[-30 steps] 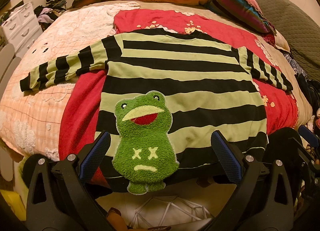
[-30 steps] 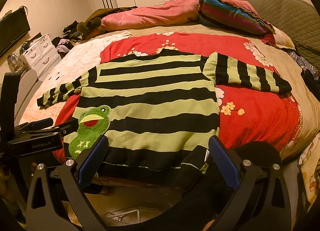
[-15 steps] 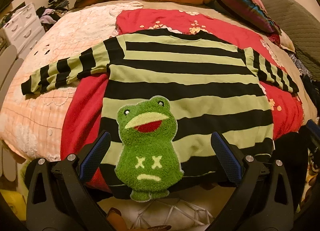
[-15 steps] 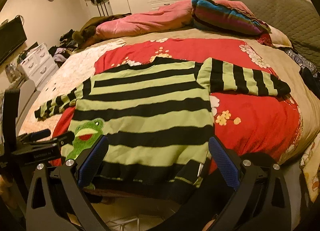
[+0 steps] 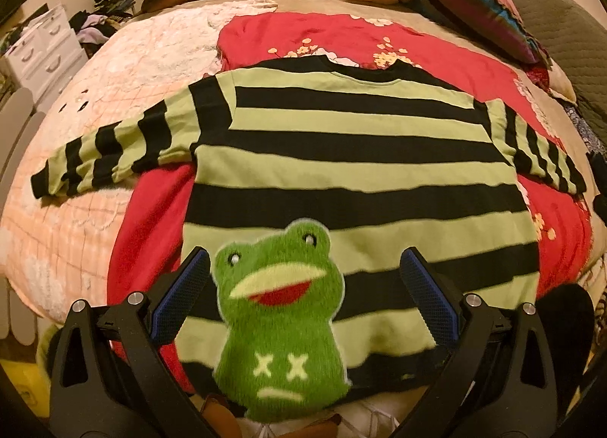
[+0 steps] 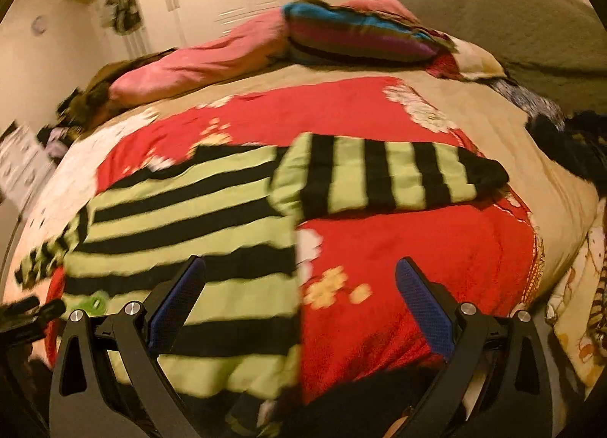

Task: Fold small clothes
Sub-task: 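Grasp the black sleeve cuff with the right gripper and fold it across the shirt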

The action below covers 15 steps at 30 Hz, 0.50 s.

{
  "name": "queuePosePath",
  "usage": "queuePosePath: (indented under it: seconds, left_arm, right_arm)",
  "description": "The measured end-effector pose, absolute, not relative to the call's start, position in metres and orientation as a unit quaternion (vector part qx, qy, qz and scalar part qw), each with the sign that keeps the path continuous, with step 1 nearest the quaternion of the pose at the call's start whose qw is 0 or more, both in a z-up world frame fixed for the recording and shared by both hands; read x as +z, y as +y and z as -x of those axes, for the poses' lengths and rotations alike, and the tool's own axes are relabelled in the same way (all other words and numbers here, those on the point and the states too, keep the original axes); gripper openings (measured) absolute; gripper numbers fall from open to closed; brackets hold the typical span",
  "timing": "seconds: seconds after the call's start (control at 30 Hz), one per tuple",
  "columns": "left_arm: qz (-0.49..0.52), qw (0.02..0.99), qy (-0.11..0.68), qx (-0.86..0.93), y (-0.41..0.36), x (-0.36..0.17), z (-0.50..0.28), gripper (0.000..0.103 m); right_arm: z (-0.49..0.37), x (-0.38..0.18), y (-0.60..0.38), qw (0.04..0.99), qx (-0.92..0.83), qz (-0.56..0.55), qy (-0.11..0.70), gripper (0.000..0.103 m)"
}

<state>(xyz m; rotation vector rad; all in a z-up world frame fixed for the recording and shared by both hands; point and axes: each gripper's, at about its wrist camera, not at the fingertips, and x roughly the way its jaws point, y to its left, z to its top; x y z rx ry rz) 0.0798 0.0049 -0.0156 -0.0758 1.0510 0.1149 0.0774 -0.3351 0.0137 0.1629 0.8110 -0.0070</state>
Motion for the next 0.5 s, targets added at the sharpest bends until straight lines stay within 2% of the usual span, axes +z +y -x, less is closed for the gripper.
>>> queuePosePath:
  seconds: [0.5]
  left_arm:
    - [0.044, 0.867, 0.494, 0.048, -0.007, -0.021, -0.165, 0.094]
  right_arm:
    - [-0.167, -0.007, -0.466, 0.897, -0.145, -0.167, 0.383, 0.099]
